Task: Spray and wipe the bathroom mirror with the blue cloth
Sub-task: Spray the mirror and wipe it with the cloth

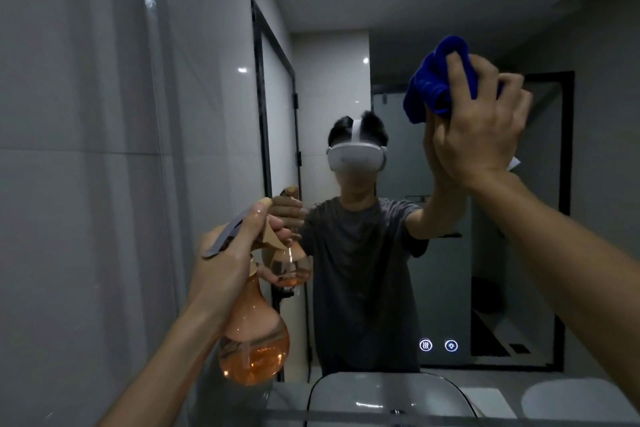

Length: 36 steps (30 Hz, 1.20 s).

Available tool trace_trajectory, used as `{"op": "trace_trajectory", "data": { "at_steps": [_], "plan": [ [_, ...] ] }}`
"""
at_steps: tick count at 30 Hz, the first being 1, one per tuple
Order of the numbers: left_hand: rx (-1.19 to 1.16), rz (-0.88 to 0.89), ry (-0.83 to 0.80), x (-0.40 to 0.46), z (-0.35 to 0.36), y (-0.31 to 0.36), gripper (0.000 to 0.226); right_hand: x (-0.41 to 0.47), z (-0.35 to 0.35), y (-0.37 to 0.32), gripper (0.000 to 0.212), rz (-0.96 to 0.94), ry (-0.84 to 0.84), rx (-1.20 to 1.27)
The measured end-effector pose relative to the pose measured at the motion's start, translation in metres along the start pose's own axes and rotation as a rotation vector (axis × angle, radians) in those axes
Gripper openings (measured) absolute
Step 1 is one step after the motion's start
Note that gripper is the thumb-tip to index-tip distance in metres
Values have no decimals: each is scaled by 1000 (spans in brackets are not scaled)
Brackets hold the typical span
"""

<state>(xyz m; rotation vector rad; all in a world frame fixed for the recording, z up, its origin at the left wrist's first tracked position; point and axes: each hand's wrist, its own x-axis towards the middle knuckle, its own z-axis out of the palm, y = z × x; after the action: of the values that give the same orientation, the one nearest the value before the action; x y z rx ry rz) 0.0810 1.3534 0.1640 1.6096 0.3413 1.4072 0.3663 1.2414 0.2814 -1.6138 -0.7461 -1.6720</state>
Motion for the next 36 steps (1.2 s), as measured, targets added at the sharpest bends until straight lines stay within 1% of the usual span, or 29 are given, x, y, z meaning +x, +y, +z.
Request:
{"op": "trace_trajectory", "data": {
  "at_steps": [9, 13, 18, 21, 23, 25, 29, 31, 32, 34, 36],
  "plan": [
    [79, -28, 64, 0, -12, -13, 44, -2, 1, 4, 60, -15, -22, 3],
    [101, -44, 141, 0, -21, -15, 45, -5, -1, -3, 60, 27, -34, -10],
    [108, -47, 182, 1, -36, -9, 44, -6, -6, -40, 63, 166, -56, 23],
    [120, -12, 190, -2, -43, -3, 42, -8, -6, -77, 67, 136, -97, 75],
    [95, -4, 192, -4, -47, 1, 43, -20, -5, -106, 72, 46, -127, 101],
    [66, 1, 184, -4, -50, 3, 44, -43, -2, -133, 75, -98, -151, 118],
    [38, 13, 166, -5, -54, 6, 46, -117, 2, -167, 69, -514, -162, 231],
    [28, 16, 162, -5, -57, 6, 47, -156, 4, -167, 69, -728, -200, 233],
    [27, 15, 162, -6, -58, 7, 46, -170, 3, -161, 73, -806, -234, 220],
    [17, 13, 161, -7, -61, 7, 42, -179, 3, -145, 78, -897, -283, 216],
    [17, 14, 156, -6, -64, 7, 42, -167, 2, -130, 74, -945, -270, 228]
  ]
}}
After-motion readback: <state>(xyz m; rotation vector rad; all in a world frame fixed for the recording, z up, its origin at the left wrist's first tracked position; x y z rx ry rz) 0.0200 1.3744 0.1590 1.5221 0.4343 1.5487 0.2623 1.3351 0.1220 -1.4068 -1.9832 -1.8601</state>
